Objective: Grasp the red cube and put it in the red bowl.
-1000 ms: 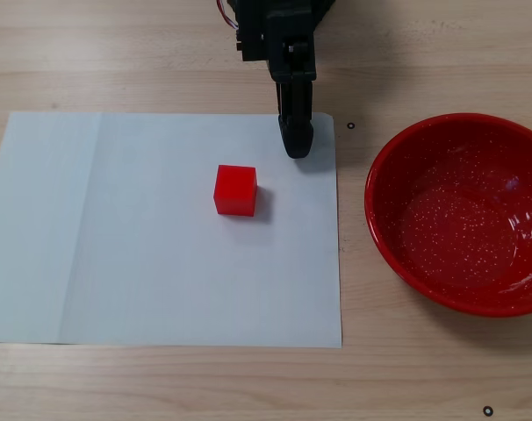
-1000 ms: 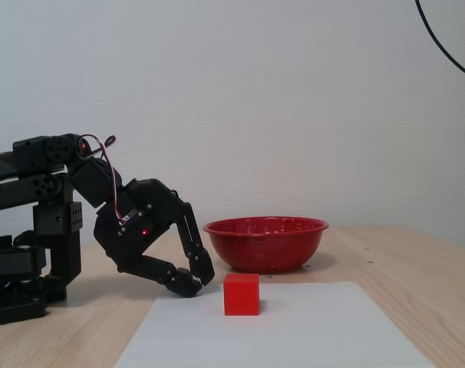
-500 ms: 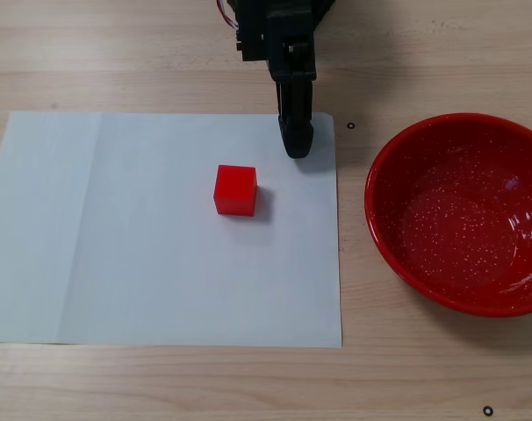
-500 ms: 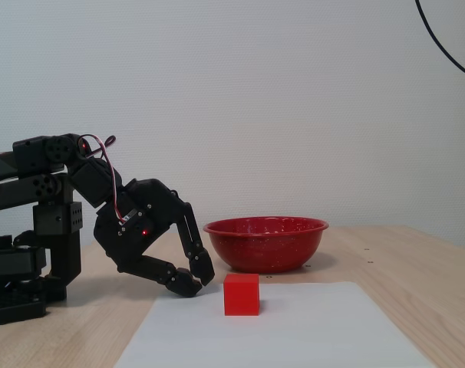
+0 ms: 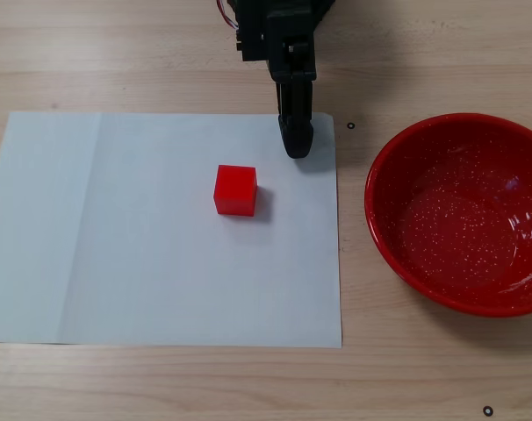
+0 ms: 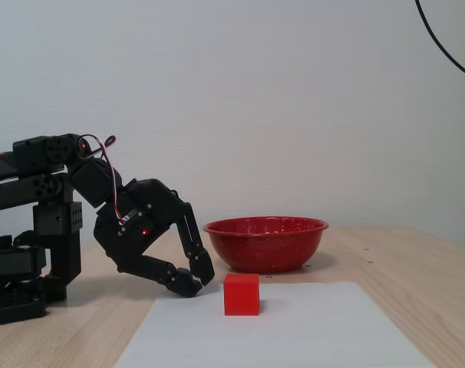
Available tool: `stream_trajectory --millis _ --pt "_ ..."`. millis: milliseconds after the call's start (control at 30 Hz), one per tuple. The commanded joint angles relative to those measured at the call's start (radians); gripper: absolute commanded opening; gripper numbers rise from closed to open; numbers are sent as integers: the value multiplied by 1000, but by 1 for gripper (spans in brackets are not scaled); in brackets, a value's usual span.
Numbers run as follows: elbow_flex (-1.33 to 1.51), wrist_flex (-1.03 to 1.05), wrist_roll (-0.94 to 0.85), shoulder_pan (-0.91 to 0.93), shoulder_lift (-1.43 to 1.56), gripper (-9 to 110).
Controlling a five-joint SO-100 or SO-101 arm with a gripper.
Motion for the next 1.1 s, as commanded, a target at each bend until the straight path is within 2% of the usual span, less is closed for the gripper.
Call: stream_trajectory --millis 0,200,633,1067 --pt "5 17 20 -12 -11 0" --pt "-41 48 34 -20 -41 0" --pt "-380 400 60 -104 -218 0" --pt "-733 511 169 -184 -463 0"
